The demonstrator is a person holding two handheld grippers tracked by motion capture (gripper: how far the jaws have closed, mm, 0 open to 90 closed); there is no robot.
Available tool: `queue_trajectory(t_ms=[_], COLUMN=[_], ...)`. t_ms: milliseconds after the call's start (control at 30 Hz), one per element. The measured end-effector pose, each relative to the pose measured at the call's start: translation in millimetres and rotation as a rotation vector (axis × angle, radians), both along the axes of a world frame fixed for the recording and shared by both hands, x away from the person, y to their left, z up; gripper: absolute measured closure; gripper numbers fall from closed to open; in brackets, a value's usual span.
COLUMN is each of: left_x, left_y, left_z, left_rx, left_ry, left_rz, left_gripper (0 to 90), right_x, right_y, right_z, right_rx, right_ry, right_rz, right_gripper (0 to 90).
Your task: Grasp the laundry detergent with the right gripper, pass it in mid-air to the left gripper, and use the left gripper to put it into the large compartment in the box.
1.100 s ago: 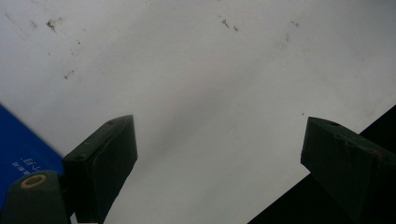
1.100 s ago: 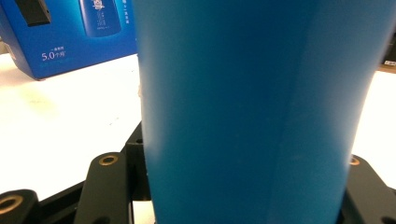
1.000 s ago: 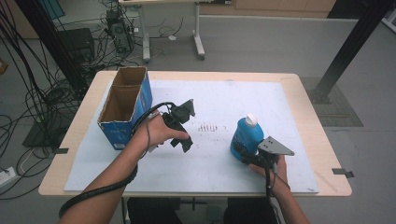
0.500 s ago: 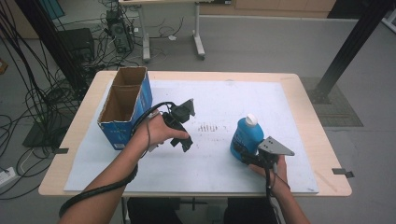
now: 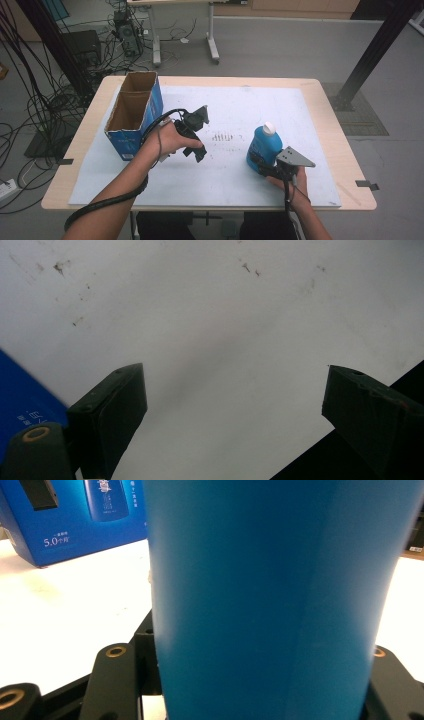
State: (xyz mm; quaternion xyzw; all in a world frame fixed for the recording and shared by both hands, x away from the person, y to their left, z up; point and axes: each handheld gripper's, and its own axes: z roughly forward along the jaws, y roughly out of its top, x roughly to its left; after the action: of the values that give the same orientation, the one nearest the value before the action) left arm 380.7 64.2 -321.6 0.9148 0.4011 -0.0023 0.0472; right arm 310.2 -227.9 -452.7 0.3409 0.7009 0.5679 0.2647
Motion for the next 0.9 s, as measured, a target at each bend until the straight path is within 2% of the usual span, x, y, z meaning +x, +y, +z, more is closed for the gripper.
queue_trajectory(t_ms=[900], left_x=[0.6], left_y=[-1.6], left_z=[2.0], left_rx=[0.010], left_ry=[-0.005], left_rz=[-0.006], left_gripper=[11.1], right_x=[-0.5], right_y=[0.3], right_z=[-0.6], right_rx=[0.004], right_ry=[-0.002], right_rz=[-0.004], right_gripper=[41.8])
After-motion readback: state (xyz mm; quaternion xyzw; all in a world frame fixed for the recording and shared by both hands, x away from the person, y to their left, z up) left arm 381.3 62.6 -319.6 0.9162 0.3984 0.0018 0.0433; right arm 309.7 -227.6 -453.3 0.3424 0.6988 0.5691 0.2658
